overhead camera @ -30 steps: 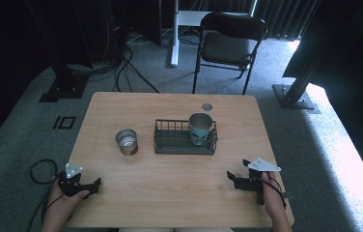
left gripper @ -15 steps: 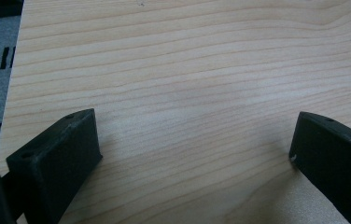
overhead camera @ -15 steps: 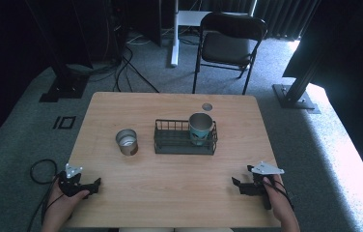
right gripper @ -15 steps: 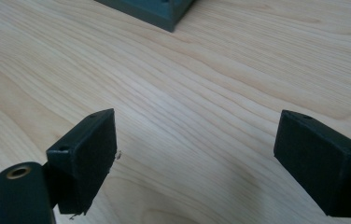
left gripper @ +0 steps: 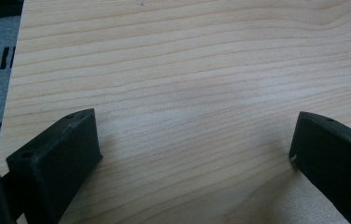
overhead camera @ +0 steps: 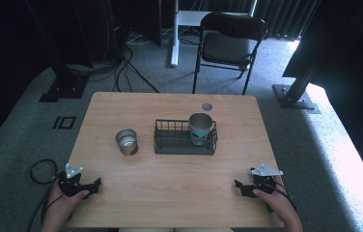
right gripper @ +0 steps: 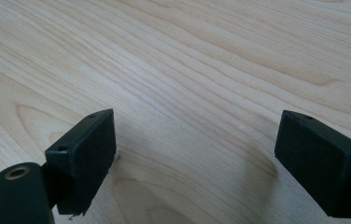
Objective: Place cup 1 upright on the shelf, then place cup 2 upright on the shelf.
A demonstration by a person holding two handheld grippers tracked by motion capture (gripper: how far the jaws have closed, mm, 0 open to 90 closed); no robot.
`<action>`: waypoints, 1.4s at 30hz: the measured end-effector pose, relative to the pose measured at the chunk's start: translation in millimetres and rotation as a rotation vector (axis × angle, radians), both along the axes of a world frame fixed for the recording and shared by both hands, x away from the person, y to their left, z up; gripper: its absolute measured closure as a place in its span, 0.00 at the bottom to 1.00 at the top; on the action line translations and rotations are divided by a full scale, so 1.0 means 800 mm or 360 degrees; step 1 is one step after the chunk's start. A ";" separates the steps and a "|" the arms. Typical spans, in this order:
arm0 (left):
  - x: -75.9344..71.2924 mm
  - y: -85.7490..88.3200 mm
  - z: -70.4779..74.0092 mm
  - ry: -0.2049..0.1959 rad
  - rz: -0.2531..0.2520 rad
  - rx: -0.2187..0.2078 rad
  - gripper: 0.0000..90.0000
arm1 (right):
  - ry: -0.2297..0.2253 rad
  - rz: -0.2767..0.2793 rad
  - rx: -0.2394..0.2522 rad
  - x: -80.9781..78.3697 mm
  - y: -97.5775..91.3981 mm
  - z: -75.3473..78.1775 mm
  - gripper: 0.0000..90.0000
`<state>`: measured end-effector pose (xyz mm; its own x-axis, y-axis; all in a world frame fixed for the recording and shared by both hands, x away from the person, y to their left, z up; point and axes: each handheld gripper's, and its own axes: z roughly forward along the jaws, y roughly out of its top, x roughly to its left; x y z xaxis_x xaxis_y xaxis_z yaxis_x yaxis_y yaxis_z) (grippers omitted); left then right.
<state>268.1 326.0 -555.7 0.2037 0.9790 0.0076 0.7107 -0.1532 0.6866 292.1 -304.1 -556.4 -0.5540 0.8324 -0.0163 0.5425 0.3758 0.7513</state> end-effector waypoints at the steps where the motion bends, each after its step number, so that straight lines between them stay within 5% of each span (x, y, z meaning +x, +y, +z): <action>1: 0.000 0.000 0.000 0.0001 -0.0001 0.0000 0.03 | 0.0001 0.0001 -0.0004 0.000 0.000 0.000 0.14; 7: 0.000 0.000 0.000 0.0001 -0.0001 0.0001 0.03 | 0.0073 0.0010 -0.0002 0.002 0.002 -0.002 0.13; 29: -0.002 0.000 0.000 -0.0005 -0.0003 -0.0006 0.03 | 0.0073 0.0008 -0.0006 0.002 0.002 -0.002 0.13; 42: -0.006 0.005 0.000 -0.0003 -0.0116 0.0002 0.03 | 0.0074 0.0008 -0.0007 0.002 0.002 -0.002 0.13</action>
<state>263.1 329.9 -555.7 0.2742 0.9616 0.0094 0.6966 -0.2053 0.6874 293.5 -302.3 -557.8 -0.5584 0.8295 0.0060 0.5747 0.3817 0.7239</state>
